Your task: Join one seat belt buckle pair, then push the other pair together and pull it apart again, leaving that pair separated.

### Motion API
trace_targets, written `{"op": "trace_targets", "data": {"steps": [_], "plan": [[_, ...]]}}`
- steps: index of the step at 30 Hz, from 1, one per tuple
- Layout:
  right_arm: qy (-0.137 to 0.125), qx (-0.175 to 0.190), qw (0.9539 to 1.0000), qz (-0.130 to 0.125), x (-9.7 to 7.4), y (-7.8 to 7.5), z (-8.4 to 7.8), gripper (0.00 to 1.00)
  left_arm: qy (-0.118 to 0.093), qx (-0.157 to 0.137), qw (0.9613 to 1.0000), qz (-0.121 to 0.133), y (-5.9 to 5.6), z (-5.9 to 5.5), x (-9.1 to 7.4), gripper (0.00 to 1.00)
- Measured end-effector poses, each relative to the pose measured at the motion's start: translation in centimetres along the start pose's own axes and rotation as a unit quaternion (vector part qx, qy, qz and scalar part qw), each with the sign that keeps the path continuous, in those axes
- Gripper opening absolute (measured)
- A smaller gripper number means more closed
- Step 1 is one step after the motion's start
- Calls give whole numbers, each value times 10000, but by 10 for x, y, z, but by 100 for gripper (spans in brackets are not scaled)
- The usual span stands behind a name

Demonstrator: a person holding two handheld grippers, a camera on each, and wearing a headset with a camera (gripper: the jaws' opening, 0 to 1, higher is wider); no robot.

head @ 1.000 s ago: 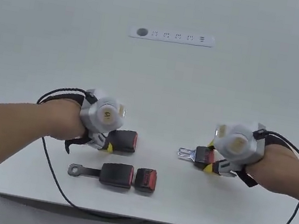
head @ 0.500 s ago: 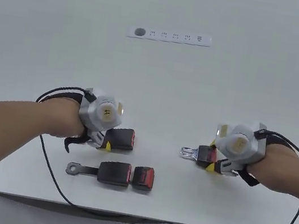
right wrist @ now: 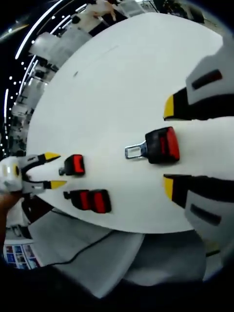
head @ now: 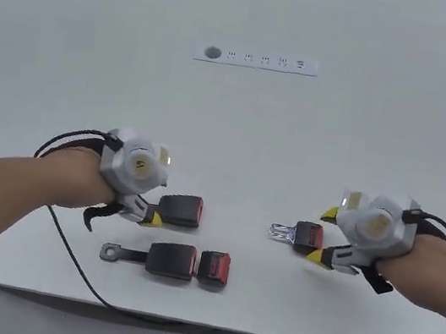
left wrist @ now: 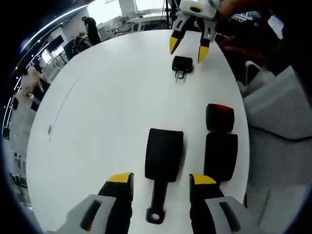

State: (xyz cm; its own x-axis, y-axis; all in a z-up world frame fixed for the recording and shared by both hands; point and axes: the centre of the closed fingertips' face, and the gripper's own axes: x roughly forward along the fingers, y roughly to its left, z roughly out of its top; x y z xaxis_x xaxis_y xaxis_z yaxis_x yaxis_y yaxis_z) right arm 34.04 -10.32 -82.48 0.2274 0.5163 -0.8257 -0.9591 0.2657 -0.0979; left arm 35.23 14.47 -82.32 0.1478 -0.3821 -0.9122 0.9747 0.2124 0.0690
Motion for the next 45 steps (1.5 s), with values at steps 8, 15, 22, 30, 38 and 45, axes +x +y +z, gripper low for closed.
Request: {"op": "trace_targets", "data": {"steps": [8,15,22,30,38,45], "plan": [[-450,420,9980,-134,-25,20,12,53,-548,-465,9973,149,-31,-16,-38,60],[-622,686,9953,-283,-45,30,11,61,-881,-984,9900,496,-45,-33,-64,70],[-799,824,9928,-350,-61,37,11,69,-1114,-1493,9799,712,-55,-48,-92,83],[-959,852,9910,-370,-70,48,13,81,-1148,-1699,9751,849,-61,-65,-107,97],[-1058,874,9895,-442,-76,52,14,92,-1202,-1835,9702,1028,-64,-75,-117,100],[-1089,910,9886,-510,-78,53,12,100,-1266,-1887,9677,1096,-67,-76,-122,100]]}}
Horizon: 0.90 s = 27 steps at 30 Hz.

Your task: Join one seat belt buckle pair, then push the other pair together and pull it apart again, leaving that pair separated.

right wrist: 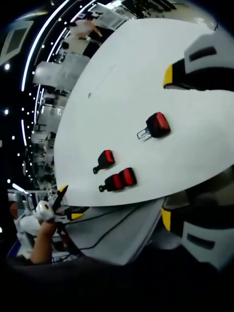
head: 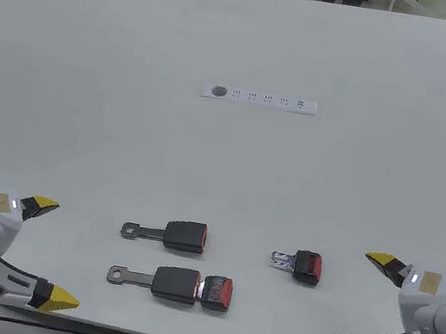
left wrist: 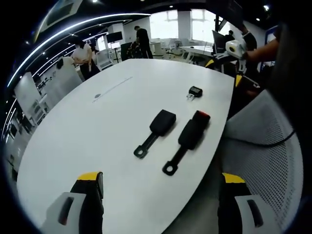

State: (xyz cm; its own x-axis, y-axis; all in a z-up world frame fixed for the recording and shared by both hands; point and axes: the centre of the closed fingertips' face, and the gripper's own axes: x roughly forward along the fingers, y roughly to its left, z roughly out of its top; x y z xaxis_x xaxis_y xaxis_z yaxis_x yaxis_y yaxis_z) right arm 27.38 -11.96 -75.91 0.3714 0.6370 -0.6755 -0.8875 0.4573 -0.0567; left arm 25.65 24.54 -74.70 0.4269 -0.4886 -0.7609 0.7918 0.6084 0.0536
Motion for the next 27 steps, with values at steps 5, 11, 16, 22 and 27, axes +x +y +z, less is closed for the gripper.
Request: {"op": "trace_targets", "data": {"steps": [5,11,16,22,27], "plan": [[-88,52,9999,8,1,2,0,100,53,-63,9999,91,2,-4,0,100],[-55,9,9999,146,4,8,-2,100,119,-44,9999,80,-1,-9,1,100],[-65,-5,9999,160,0,6,-2,100,102,-65,9998,134,-3,-6,1,100],[-46,2,9999,149,-3,1,-6,100,126,-42,9998,143,-4,-8,0,100],[-37,-28,9999,159,-3,1,-7,100,123,-77,9997,177,-6,-11,-2,100]]}}
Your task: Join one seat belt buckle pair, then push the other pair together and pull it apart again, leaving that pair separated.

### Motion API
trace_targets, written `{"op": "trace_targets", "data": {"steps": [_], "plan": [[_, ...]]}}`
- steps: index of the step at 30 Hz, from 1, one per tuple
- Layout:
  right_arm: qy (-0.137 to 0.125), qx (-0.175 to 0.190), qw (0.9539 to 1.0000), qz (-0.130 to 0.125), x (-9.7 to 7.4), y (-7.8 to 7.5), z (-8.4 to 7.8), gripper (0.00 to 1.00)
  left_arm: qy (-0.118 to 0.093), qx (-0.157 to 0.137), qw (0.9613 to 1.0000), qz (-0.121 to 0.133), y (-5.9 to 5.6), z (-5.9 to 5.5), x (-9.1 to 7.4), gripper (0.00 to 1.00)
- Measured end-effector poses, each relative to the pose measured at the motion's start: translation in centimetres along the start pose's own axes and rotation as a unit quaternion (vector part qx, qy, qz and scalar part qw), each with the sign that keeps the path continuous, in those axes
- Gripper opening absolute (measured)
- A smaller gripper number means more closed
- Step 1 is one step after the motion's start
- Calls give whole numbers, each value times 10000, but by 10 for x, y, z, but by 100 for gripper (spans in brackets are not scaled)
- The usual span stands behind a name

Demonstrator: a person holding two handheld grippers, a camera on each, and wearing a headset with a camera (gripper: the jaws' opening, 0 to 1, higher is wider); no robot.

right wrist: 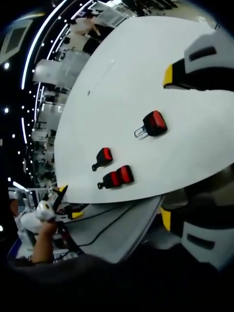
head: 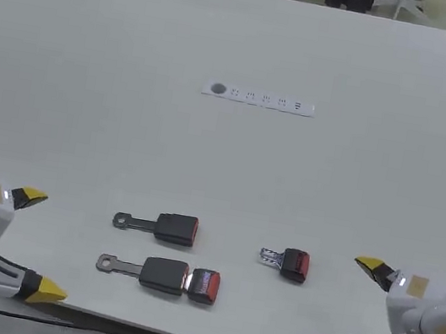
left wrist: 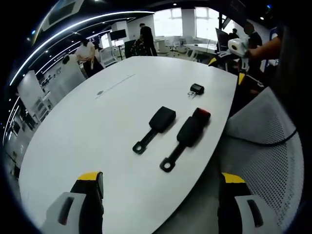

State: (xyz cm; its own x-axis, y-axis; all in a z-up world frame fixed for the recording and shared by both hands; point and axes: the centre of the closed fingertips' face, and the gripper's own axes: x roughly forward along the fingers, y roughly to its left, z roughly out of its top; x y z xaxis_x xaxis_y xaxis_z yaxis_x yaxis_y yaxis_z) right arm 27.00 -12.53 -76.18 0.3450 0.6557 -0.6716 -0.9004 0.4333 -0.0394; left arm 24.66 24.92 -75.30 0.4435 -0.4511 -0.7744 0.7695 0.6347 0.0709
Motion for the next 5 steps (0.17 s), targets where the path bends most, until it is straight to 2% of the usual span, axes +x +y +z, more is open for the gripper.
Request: {"op": "trace_targets", "data": {"steps": [5], "plan": [[-8,-44,10000,28,2,1,1,100,16,35,10000,-14,-5,1,-1,100]]}}
